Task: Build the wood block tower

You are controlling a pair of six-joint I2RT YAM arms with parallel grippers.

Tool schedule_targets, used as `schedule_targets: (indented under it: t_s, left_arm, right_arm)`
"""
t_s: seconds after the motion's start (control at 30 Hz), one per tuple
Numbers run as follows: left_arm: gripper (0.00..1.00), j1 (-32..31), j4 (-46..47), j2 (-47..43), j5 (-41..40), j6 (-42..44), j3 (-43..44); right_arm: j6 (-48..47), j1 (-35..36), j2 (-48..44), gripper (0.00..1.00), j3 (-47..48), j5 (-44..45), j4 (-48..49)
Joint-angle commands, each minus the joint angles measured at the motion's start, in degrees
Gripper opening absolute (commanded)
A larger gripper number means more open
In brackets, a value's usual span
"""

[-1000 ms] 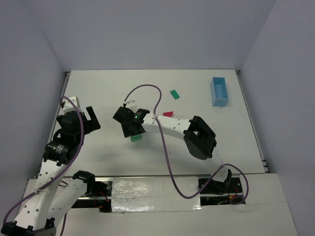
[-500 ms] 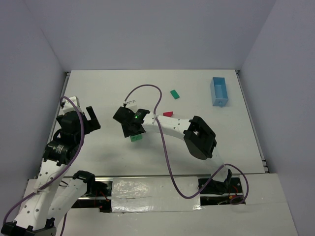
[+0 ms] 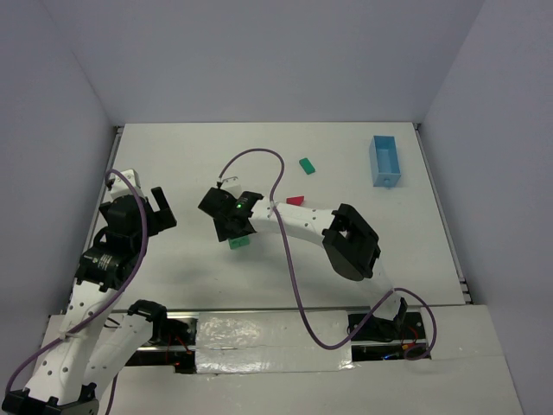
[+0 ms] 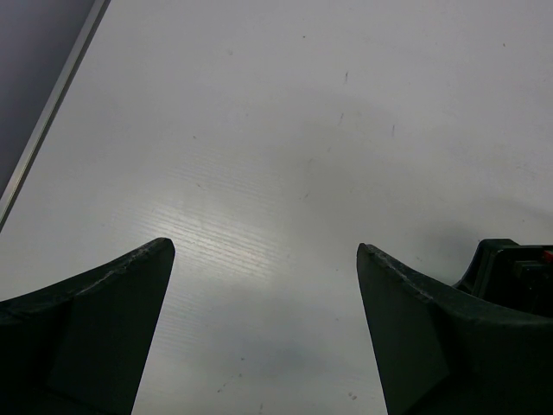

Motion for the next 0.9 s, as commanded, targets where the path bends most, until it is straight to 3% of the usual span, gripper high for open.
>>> schedule_targets:
  t_s: [0.0,0.87]
  left_arm:
    - [0.99,0.2,2.5,0.1,0.4,1.1,-0.5]
    - [1.0,0.2,2.5,0.1,0.5,1.1,-0.6]
  right_arm:
    - [0.7,0.3,-2.5,0.69,-0.4,1.0,-0.1]
    - [0.6,0.7,-3.7,0.7,-1.6,0.0,1.0]
